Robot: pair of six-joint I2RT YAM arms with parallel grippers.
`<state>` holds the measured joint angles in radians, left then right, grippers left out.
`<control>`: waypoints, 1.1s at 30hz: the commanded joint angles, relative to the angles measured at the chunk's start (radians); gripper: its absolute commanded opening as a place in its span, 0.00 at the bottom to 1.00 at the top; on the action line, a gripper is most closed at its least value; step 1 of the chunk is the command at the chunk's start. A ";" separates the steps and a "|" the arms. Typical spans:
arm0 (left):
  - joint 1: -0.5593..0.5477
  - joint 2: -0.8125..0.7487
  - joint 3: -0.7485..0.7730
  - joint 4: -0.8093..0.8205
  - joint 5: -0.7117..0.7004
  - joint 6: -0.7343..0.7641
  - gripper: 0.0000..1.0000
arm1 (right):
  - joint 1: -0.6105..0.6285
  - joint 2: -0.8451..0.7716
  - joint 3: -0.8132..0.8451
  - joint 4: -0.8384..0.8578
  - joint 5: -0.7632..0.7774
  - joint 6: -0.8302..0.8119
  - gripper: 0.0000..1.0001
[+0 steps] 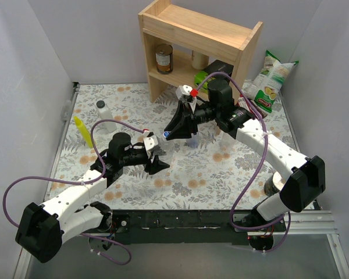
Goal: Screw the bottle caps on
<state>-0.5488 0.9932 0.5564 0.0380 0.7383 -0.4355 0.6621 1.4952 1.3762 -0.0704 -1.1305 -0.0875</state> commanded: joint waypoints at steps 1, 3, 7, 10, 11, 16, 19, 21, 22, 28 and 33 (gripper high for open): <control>0.001 -0.011 0.020 0.065 -0.057 -0.011 0.00 | 0.017 0.017 -0.014 0.000 0.044 0.014 0.19; -0.003 -0.010 0.017 0.097 -0.111 -0.026 0.00 | 0.024 0.010 -0.019 -0.012 0.145 0.029 0.10; -0.010 0.005 0.019 0.128 -0.209 -0.063 0.07 | 0.036 0.002 -0.006 -0.043 0.229 0.035 0.01; -0.010 0.001 0.020 0.111 -0.250 -0.072 0.77 | 0.033 0.008 0.035 -0.106 0.221 -0.064 0.01; -0.010 -0.002 0.017 0.085 -0.269 -0.071 0.87 | 0.030 0.014 0.047 -0.150 0.212 -0.093 0.01; -0.005 -0.045 0.013 -0.074 -0.344 0.064 0.98 | 0.001 0.054 0.171 -0.314 0.219 -0.289 0.01; 0.004 -0.050 0.011 -0.191 -0.404 0.164 0.98 | 0.002 0.086 0.205 -0.373 0.268 -0.366 0.01; 0.013 -0.051 0.013 -0.269 -0.419 0.204 0.98 | 0.002 0.114 0.225 -0.387 0.308 -0.389 0.01; 0.019 -0.057 0.014 -0.292 -0.418 0.213 0.98 | 0.002 0.123 0.230 -0.396 0.319 -0.400 0.01; 0.050 -0.094 -0.012 -0.363 -0.367 0.202 0.98 | -0.001 0.154 0.212 -0.362 0.307 -0.434 0.01; 0.084 -0.090 -0.023 -0.360 -0.338 0.211 0.98 | -0.006 0.138 0.136 -0.270 0.241 -0.405 0.03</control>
<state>-0.4881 0.9169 0.5480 -0.3004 0.3756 -0.2443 0.6613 1.6581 1.5475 -0.4240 -0.8345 -0.4862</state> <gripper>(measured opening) 0.982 0.394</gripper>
